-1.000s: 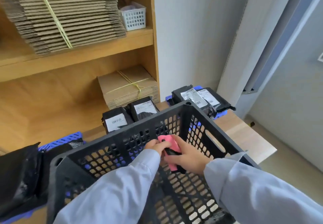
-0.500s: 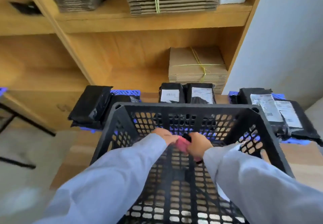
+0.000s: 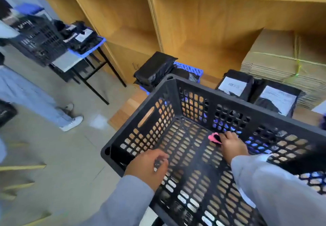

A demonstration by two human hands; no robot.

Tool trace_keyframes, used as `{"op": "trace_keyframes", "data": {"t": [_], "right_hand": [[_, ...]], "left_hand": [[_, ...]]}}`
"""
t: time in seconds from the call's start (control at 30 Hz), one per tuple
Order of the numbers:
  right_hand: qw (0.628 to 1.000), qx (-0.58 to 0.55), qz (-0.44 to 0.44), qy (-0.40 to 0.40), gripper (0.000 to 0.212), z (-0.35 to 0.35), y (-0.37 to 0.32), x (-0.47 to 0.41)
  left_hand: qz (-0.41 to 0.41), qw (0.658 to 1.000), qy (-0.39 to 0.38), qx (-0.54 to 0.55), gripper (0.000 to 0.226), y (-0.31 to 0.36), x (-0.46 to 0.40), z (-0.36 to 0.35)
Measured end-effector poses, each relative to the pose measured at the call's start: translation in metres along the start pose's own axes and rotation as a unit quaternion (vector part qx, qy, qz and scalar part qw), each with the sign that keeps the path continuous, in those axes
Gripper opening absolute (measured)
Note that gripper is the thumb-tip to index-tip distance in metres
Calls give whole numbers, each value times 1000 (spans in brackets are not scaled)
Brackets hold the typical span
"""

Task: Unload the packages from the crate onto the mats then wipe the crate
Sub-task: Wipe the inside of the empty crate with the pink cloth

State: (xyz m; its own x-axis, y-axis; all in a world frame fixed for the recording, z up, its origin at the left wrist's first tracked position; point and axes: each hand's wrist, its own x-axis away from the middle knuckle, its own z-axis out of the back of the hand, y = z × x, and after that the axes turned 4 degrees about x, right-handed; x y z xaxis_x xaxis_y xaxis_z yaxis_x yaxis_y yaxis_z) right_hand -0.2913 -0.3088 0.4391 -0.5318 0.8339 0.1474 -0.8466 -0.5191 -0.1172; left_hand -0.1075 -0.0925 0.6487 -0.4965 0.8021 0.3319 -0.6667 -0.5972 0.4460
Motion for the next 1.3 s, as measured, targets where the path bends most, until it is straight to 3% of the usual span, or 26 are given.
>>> {"op": "trace_keyframes", "data": {"t": [0.1,0.3,0.47,0.7,0.8,0.87,1.03,1.17,1.3], "right_hand": [[999,26,-6,-19,36,-15,3,2],[994,50,-58,-75,42,-12,-13,7],[987,46,-62,-139,48,-4,-32,26],[981,6,36,-191,39,-24,-57,63],[968,-64,80,-230,27,-9,-57,58],[966,-115,91,-213,33,6,-51,45],[995,-9,50,-89,22,28,-19,2],[984,88,17,-157,42,14,0,-7],[973,154,12,-171,41,5,-10,-3]], "left_hand": [[-8,994,68,-85,22,-8,11,-16],[22,984,177,-14,18,-4,11,-24],[41,974,216,47,16,-2,16,-23],[53,976,210,17,17,-3,17,-23],[53,980,193,3,17,-3,17,-22],[53,982,180,-7,17,-3,16,-21],[56,983,173,-19,18,-3,14,-21],[61,983,175,-9,18,-3,13,-21],[61,981,185,-2,19,-2,13,-22]]}}
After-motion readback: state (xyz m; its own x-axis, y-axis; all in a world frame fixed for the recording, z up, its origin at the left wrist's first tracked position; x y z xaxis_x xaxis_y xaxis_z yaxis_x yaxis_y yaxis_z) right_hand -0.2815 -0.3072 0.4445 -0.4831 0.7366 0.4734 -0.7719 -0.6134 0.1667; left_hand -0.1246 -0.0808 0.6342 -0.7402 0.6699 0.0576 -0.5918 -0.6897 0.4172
